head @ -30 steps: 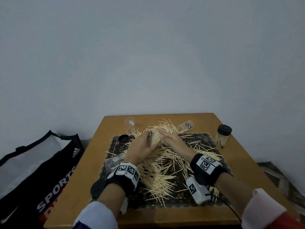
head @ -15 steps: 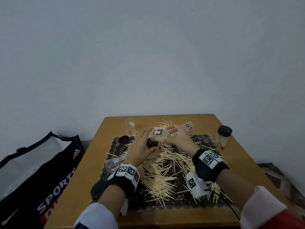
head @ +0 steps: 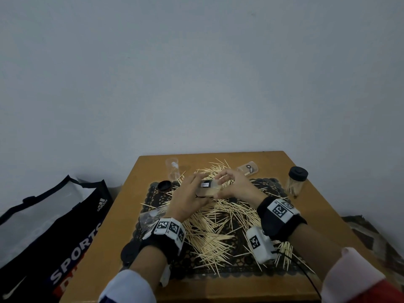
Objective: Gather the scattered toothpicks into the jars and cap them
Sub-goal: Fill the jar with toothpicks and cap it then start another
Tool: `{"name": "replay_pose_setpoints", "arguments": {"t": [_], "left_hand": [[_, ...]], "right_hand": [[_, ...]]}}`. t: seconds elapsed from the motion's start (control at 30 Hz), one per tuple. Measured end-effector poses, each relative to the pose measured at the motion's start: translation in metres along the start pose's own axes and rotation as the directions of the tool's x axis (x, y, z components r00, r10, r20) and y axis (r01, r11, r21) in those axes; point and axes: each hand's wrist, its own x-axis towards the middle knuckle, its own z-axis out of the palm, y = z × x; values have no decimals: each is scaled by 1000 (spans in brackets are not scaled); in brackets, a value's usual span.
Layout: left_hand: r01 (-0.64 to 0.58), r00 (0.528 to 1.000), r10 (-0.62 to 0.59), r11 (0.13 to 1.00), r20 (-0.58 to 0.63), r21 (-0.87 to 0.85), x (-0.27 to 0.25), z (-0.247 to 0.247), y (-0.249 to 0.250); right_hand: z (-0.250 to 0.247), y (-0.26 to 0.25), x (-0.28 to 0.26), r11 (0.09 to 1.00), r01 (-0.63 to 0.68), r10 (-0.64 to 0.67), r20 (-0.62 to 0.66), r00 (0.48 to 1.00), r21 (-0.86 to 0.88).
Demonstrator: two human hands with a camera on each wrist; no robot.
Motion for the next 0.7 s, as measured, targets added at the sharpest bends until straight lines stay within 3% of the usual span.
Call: {"name": "replay_pose_setpoints", "arguments": {"t": [0.2, 0.27, 0.33, 0.4, 0.5, 0.57, 0.7], "left_hand": [[-27, 1000, 27, 998, -1, 55, 2, 5, -6], [-11, 1000, 11, 998, 1, 68, 2, 6, -7], [19, 1000, -19, 997, 9, 73, 2, 5, -7], [35, 999, -36, 996, 17, 85, 2, 5, -6], [39, 999, -41, 995, 28, 88, 1, 5, -6], [42, 998, -46, 995, 40, 87, 1, 5, -6], [42, 998, -45, 995, 44, 87, 1, 5, -6]], "right_hand": [[-2, 5, 0, 985, -26, 7, 112, 994, 169], [-4, 9, 2, 1000, -16, 15, 47, 999, 11], [-6, 14, 2, 966, 12, -11, 5, 1000, -260], [-5, 21, 1, 870, 6, 27, 60, 998, -494], [0, 27, -3, 638, 3, 146, 125, 981, -770], [2, 27, -3, 562, 21, 149, 126, 981, -827], [4, 26, -2, 654, 37, 65, 105, 992, -755]]}}
